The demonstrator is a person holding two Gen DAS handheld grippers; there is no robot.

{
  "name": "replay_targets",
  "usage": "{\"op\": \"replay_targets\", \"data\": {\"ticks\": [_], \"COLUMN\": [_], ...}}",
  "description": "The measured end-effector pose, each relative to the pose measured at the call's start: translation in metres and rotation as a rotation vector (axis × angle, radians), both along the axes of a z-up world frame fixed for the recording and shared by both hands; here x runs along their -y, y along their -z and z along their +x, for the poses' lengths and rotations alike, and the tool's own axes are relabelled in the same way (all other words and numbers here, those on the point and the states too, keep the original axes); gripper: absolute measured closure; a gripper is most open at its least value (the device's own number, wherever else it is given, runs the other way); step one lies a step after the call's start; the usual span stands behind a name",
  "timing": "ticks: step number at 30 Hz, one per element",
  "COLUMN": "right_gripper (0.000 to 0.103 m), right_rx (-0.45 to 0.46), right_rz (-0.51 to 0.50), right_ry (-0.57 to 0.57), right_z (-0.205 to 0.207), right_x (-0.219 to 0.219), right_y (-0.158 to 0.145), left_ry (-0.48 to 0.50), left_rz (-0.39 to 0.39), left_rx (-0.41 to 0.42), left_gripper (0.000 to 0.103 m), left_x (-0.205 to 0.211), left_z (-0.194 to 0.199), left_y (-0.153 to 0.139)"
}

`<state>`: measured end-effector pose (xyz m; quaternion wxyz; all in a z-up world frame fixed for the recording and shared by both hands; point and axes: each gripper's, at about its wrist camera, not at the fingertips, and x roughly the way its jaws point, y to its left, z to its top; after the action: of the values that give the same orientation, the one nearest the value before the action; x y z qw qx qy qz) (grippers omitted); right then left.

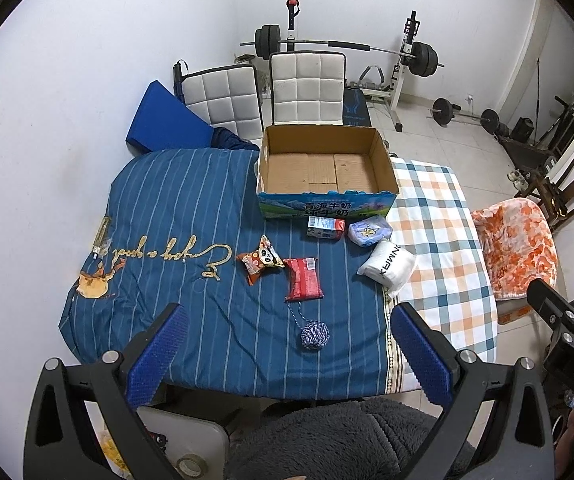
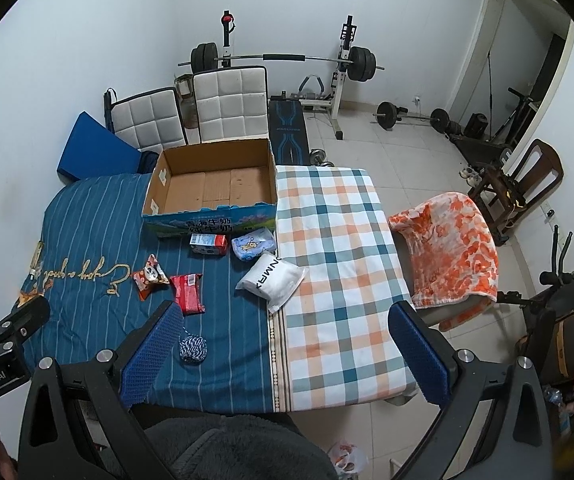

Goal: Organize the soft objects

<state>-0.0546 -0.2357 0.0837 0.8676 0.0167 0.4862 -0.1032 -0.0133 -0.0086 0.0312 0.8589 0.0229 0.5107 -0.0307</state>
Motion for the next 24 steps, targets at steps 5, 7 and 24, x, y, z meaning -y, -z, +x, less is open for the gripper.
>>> {"op": "replay_targets", "data": {"ticks": [5,7,24], "right_gripper": [0.0,0.0,0.0], "right_rx": [0.003,0.005,-0.147], "right_rz": [0.003,0.007,0.092], "right_ry": [0.0,0.0,0.033], "right_z": [-0.001,0.0,0.072], "right_x": [0.002,0.002,0.04], "right_y": [-0.002,-0.004,0.102], "left_ry": [0.0,-0.003,-0.124], "left_rz": [-0.003,-0.006,0.006], "left_rx": [-0.001,-0.001,-0.153], "left_gripper": [0.0,0.0,0.0], "left_x": [0.0,0.001,-0.014], "left_z": [-0.001,-0.003,0.067], "left_y": [0.0,0.001,0.095]}}
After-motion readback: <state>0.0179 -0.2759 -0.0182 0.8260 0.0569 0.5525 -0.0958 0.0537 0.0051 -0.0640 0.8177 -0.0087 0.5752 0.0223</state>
